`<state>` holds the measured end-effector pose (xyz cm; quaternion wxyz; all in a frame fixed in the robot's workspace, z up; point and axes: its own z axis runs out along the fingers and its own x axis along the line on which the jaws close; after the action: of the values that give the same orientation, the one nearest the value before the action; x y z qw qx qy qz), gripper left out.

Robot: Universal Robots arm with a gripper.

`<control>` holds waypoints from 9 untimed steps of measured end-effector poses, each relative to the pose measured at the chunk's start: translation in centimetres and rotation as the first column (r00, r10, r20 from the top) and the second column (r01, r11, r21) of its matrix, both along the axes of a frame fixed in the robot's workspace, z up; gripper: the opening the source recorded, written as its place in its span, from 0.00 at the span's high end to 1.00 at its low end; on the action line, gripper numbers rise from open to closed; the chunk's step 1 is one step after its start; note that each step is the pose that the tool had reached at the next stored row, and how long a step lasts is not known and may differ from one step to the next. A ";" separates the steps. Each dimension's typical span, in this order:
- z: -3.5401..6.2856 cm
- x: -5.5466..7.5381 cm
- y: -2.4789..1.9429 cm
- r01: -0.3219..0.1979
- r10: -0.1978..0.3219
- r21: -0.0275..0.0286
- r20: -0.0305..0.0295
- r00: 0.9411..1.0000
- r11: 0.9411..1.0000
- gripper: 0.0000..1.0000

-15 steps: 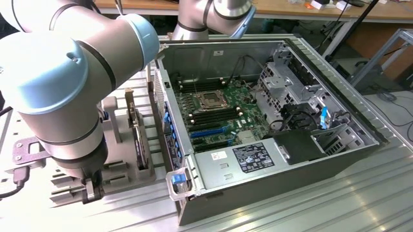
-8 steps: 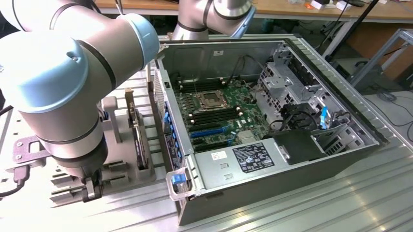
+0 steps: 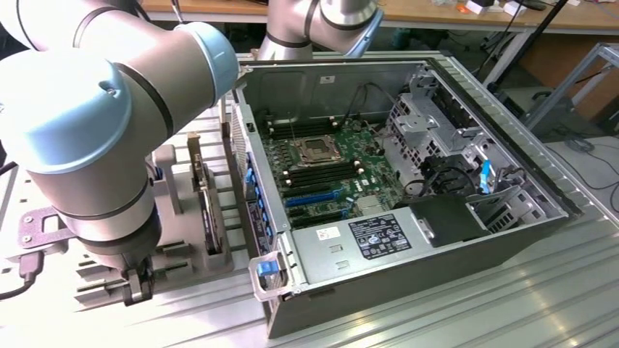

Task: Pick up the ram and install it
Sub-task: 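Pick up the ram and move it above insertion slot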

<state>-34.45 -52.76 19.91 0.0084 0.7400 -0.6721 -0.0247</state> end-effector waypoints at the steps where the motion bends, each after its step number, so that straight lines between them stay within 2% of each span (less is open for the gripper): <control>1: 0.00 0.0 0.00 0.000 0.000 0.000 0.000 1.000 1.000 0.81; 3: 0.00 0.0 -0.01 0.000 0.000 0.000 0.000 1.000 1.000 0.86; 9: 0.00 0.0 -0.01 0.000 0.000 0.000 0.000 1.000 1.000 0.86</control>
<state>-34.44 -52.76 19.90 0.0084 0.7400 -0.6721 -0.0247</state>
